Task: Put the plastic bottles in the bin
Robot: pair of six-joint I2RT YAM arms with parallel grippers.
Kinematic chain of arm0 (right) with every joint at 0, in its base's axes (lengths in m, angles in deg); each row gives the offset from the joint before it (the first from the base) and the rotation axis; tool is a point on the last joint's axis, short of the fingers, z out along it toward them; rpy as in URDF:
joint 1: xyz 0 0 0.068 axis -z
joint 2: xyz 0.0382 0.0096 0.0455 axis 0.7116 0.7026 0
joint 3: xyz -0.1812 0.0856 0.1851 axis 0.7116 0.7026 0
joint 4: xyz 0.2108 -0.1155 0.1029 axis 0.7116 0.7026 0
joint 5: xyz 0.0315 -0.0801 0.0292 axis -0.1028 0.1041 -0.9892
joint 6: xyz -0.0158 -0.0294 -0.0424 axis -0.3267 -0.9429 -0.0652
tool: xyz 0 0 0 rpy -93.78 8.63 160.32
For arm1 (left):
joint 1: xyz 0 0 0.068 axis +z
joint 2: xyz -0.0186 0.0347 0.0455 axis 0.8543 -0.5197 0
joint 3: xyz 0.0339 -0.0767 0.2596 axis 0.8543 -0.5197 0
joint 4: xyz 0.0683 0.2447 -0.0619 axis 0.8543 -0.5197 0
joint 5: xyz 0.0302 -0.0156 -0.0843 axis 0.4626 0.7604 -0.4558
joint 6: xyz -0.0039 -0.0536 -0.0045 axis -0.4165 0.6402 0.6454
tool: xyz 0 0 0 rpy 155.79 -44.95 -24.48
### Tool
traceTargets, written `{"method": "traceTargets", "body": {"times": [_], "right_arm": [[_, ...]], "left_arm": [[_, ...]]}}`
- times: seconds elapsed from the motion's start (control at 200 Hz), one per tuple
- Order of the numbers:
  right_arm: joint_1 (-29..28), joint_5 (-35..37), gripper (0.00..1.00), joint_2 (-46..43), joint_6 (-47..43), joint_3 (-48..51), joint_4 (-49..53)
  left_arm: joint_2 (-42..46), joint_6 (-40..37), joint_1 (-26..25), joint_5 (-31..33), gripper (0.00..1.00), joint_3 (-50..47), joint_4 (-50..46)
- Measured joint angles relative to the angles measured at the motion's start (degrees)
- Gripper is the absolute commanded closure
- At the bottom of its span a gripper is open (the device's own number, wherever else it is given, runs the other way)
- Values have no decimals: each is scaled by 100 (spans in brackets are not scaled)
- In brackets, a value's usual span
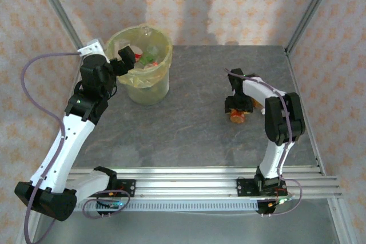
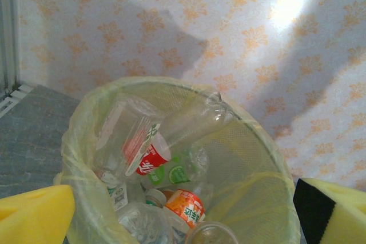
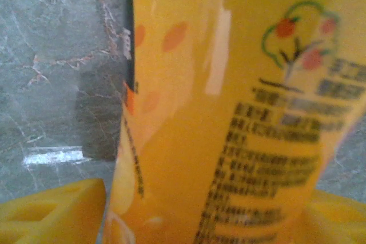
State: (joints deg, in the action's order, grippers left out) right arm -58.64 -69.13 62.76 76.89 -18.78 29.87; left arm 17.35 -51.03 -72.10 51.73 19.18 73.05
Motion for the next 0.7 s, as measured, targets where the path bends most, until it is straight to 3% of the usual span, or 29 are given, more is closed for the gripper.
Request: {"method": "traceTargets", "body": {"times": [0.325, 0.5, 0.701], "right_arm": [[-273, 66, 61, 90, 44, -109, -136], [-730, 83, 63, -190, 44, -72, -326], [-1360, 66, 63, -1443, 15, -22, -774]], "left_arm": [[0, 87, 0, 0, 0, 0, -2], [-9, 142, 0, -28, 0, 13, -37], [-61, 210, 0, -245, 0, 120, -129]]}}
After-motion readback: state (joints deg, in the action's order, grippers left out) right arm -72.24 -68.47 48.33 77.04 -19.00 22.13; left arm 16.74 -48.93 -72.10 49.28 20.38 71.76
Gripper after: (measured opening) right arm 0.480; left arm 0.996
